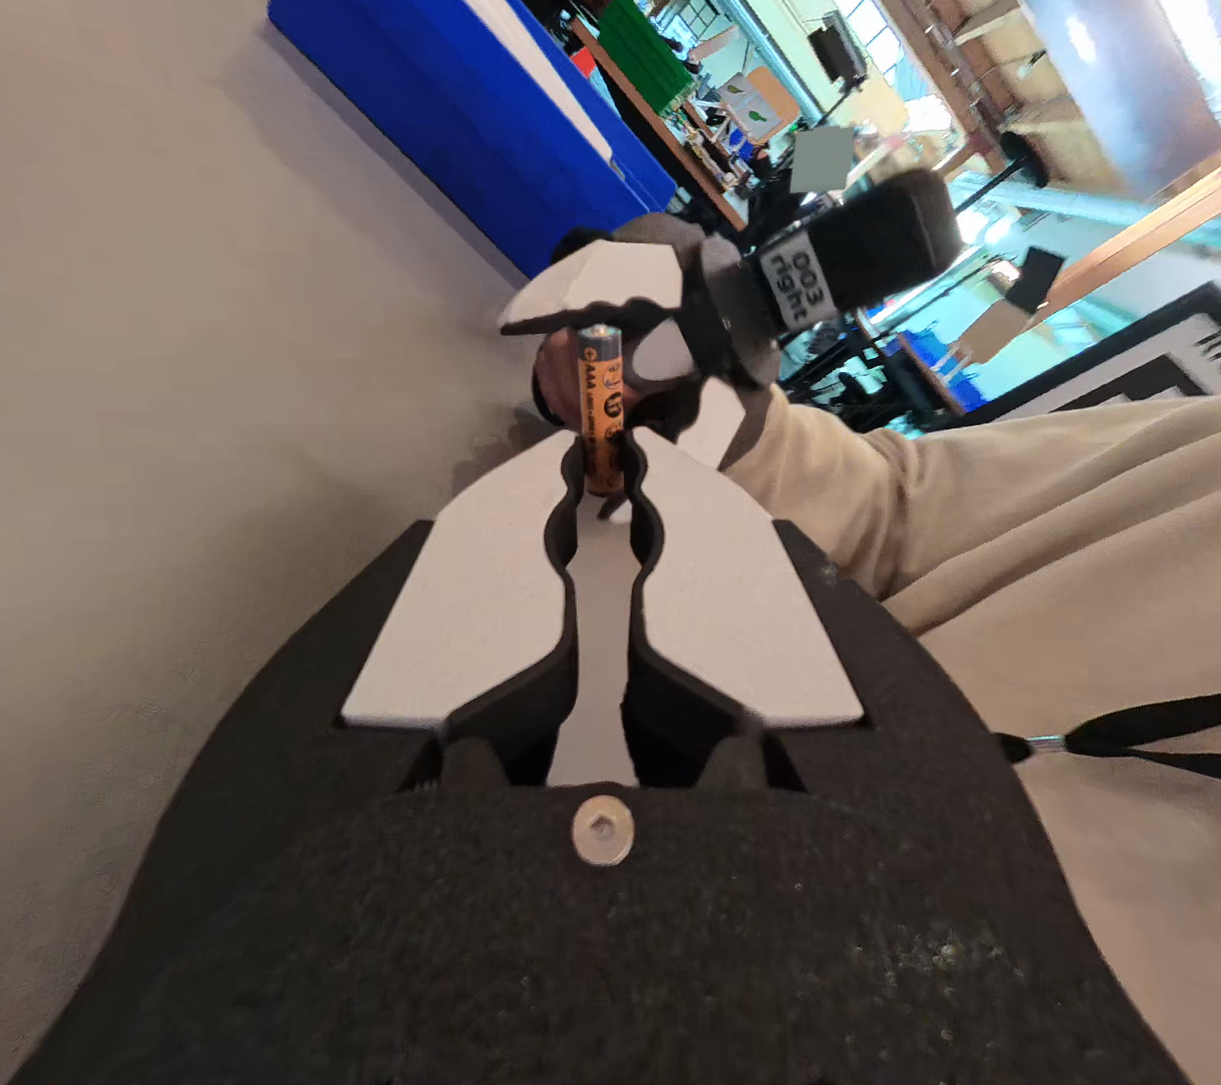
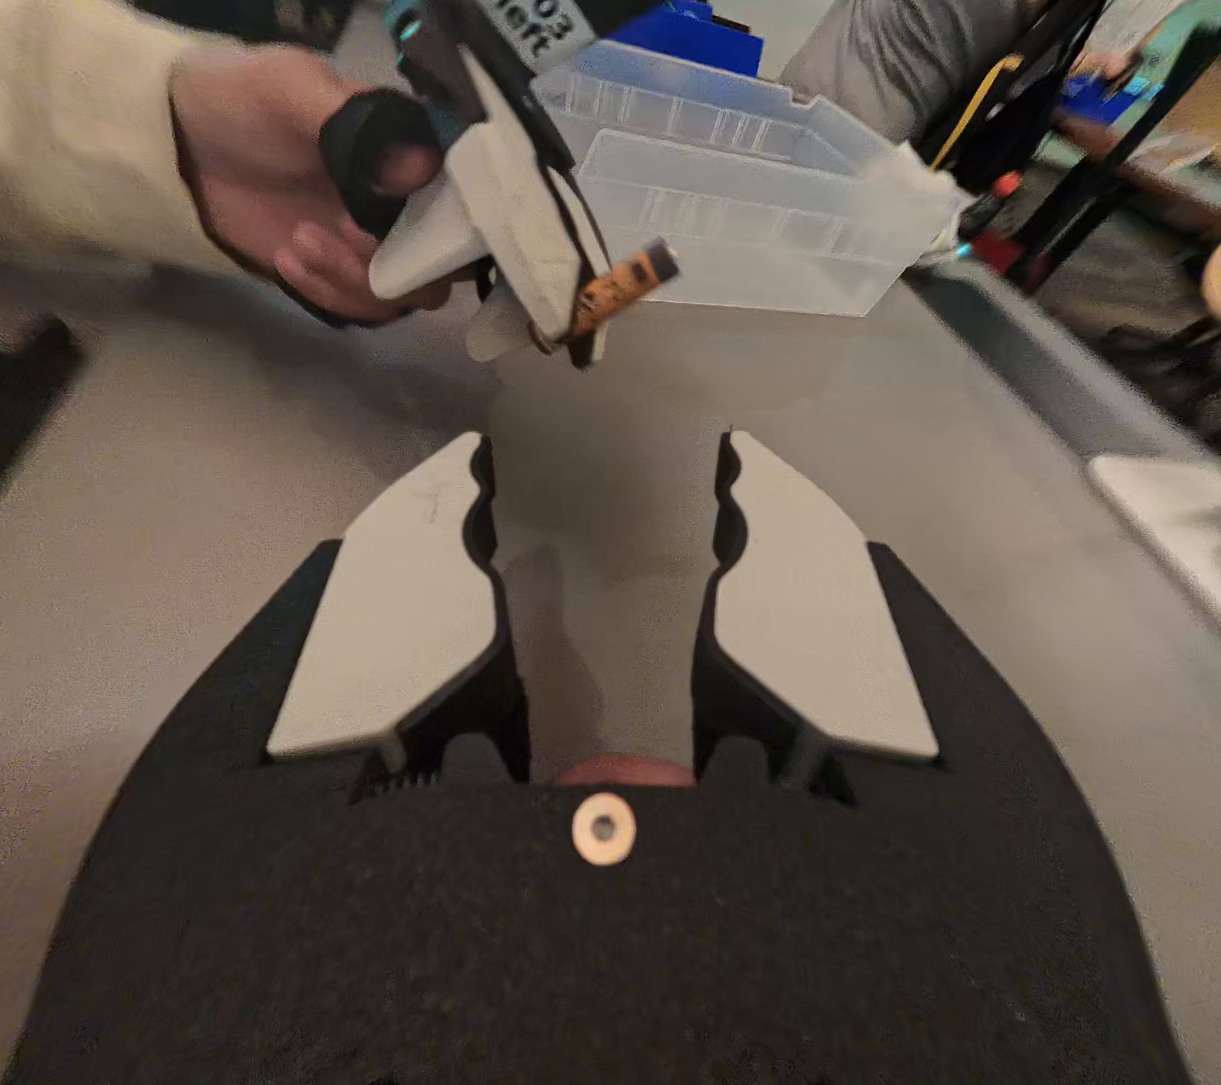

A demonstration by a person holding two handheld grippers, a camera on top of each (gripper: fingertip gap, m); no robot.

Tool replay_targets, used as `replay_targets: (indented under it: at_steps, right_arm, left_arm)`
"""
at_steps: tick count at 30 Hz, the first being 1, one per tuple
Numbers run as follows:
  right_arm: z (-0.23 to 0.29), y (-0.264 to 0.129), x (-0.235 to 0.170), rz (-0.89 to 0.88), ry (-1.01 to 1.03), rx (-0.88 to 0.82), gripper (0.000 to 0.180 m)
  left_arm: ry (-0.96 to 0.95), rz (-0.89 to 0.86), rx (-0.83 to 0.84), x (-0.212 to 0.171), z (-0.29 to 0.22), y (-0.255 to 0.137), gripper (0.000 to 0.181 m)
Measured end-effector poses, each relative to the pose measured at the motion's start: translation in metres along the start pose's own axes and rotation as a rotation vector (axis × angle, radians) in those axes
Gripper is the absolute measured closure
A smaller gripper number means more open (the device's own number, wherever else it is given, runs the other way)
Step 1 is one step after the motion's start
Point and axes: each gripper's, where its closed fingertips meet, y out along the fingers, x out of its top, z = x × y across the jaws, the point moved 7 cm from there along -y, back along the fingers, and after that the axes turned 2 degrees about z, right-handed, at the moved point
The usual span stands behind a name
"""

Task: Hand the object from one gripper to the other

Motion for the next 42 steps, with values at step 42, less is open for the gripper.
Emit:
replay_targets:
  at_steps: [42]
  right_arm:
    - [0.024, 0.032, 0.009, 0.664, -0.688, -0.461, 0.133]
  left_arm:
    - [0.28, 0.068, 0.368, -0.001, 0.005, 0.006, 0.155]
